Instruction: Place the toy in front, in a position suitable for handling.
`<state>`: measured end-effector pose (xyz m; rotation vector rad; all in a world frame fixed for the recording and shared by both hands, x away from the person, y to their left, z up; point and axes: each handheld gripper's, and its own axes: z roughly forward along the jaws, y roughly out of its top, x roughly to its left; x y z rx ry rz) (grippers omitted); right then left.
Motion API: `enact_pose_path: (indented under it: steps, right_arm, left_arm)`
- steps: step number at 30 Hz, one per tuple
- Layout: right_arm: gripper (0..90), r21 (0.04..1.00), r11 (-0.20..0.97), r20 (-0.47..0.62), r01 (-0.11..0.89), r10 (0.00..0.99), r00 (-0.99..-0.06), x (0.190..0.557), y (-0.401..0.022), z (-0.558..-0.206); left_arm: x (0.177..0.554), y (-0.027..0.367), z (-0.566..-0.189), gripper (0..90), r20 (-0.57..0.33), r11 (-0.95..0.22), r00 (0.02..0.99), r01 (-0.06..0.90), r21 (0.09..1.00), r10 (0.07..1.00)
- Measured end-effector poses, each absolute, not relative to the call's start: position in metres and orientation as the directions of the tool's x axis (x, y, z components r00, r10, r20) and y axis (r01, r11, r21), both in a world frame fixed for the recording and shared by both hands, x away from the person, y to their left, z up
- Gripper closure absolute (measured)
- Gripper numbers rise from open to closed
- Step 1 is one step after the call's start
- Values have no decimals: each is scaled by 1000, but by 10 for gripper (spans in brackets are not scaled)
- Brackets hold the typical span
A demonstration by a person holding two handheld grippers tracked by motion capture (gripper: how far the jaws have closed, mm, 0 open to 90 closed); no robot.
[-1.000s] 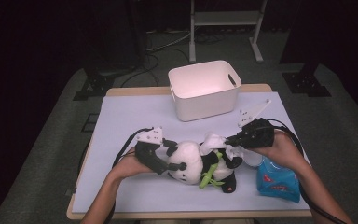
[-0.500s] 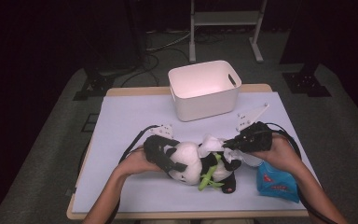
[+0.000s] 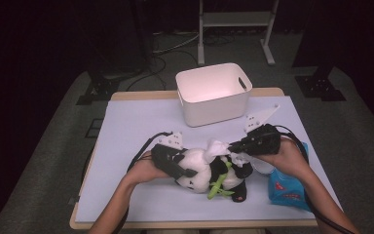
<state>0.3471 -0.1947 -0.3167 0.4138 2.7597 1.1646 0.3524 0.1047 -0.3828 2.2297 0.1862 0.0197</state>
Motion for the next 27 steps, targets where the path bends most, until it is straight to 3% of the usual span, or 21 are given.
enact_pose_path:
  steps: [13, 19, 27]
  right_arm:
    - [861, 720, 669, -29, 187, 297, -954, 363, -180, -304]
    - [861, 700, 678, -9, 223, 320, -947, 362, -194, -310]
    - [861, 704, 671, 21, 233, 308, -951, 354, -195, -318]
  left_arm:
    - [357, 99, -372, 306, 122, -591, 983, -17, 806, 138]
    - [358, 103, -383, 262, 86, -583, 985, 17, 813, 148]
    - [356, 105, -381, 125, 2, -570, 985, 97, 816, 171]
